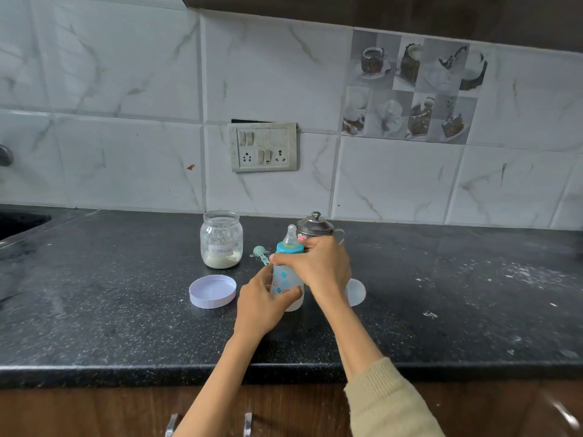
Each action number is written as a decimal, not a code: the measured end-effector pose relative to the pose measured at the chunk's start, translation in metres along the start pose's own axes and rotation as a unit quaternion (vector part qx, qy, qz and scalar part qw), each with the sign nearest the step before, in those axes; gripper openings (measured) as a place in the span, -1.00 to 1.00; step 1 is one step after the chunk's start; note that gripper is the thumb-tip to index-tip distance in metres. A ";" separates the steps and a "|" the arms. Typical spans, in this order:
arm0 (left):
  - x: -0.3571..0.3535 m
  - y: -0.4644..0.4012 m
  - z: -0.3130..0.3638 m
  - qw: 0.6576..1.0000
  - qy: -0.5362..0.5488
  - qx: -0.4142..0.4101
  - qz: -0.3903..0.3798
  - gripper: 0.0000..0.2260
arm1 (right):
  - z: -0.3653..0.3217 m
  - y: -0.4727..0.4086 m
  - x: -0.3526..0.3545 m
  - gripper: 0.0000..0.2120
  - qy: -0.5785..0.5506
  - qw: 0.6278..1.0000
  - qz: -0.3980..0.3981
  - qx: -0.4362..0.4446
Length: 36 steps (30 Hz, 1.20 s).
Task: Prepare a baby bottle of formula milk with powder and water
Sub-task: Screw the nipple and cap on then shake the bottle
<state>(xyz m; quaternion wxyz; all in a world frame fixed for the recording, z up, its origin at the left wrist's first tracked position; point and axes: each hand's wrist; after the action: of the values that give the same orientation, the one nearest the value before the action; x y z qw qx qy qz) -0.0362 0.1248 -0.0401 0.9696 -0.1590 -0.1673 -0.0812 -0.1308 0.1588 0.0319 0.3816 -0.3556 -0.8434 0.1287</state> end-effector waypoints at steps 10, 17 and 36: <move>0.004 0.002 0.004 1.000 -0.002 0.001 -0.008 -0.64 | 0.011 0.011 -0.001 -0.38 0.092 0.993 -0.032 0.061; 0.004 0.004 0.005 1.000 -0.004 0.011 -0.002 -0.49 | 0.071 0.002 0.061 -0.27 0.173 0.941 -0.290 0.034; 0.005 0.004 0.005 1.000 -0.007 0.017 -0.006 -0.46 | 0.054 -0.010 0.069 -0.85 0.074 0.939 -0.298 0.153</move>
<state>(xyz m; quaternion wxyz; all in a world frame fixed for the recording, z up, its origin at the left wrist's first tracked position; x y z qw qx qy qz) -0.0319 0.1298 -0.0351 0.9705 -0.1419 -0.1761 -0.0831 -0.2073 0.2024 0.0382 0.5133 -0.0340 -0.8504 0.1104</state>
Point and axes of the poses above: each hand's wrist, its own y-axis away from the middle knuckle, its own x-axis out of the back of the hand, z = x × y, and after that the axes turned 5 degrees about x, right-handed
